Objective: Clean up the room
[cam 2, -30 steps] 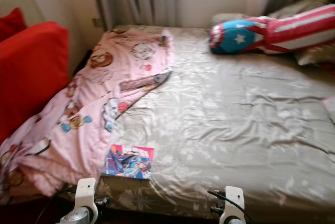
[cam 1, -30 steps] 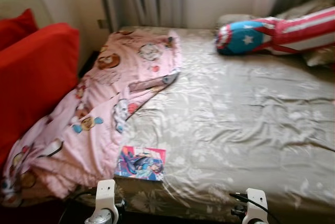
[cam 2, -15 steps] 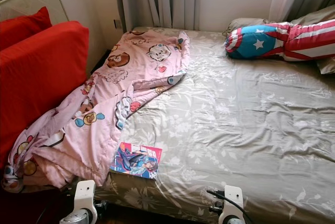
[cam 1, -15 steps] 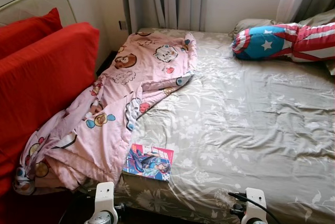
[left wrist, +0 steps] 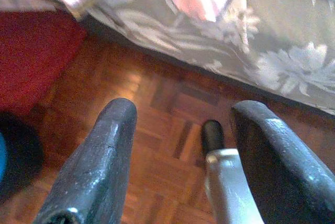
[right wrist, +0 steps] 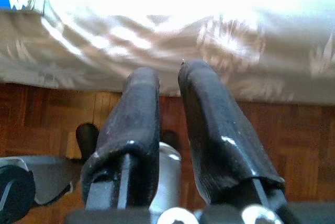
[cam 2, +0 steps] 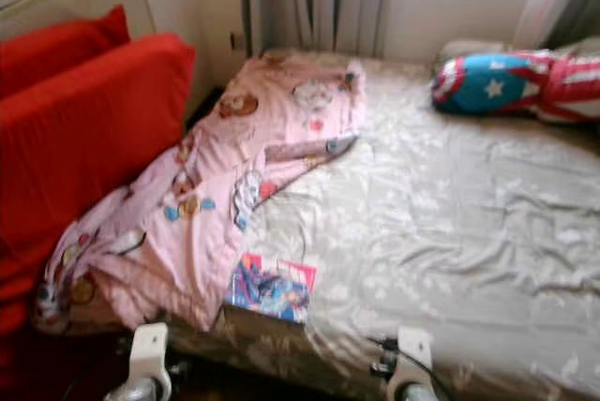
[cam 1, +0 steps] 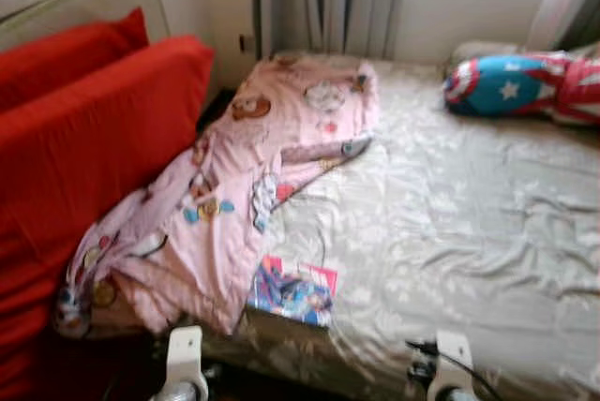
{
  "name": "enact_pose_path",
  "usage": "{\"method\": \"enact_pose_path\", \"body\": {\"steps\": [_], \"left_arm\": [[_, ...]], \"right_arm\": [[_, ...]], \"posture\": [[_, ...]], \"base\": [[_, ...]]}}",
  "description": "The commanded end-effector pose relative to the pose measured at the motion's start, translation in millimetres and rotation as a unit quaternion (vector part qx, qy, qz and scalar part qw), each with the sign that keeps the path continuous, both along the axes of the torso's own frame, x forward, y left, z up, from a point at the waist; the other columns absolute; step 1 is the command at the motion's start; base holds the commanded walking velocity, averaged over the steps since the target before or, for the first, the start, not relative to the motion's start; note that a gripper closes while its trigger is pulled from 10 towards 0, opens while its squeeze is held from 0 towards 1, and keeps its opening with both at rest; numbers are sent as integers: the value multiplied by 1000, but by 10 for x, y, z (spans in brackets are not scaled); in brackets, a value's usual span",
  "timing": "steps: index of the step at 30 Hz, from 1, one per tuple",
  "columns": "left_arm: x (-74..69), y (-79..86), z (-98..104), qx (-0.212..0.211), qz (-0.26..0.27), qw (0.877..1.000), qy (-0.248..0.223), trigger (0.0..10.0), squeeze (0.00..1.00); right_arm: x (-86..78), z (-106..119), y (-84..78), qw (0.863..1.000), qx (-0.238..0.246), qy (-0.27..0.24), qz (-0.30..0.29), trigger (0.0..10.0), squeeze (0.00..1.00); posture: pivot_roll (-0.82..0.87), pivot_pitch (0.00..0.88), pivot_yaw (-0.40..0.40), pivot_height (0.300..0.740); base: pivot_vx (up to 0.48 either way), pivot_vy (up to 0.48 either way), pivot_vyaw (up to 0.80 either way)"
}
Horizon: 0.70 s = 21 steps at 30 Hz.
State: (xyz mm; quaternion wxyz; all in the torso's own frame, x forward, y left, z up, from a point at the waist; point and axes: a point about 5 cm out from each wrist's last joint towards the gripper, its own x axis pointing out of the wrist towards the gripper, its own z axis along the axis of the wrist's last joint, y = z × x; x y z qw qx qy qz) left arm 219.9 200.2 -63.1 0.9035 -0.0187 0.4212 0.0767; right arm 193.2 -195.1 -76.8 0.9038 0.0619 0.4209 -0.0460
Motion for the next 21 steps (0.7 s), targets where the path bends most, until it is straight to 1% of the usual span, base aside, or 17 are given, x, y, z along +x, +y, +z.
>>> {"method": "enact_pose_path", "body": {"steps": [1,10,21], "left_arm": [[-66,-40,-49,-5,-5,1000,16,10000,0],[-72,-33,-51,-2,-8,1000,17,10000,0],[-76,-34,-51,-6,-14,1000,13,10000,0]], "right_arm": [[-43,-16,-47,1000,-7,9,0,10000,0],[-49,-21,-40,1000,-7,11,4,10000,0],[-58,-25,-33,1000,-8,11,10,10000,0]], "posture": [[-159,1,10,740],[-160,0,17,740],[-163,0,25,740]], "base": [[0,416,0],[0,401,0],[0,0,0]]}}
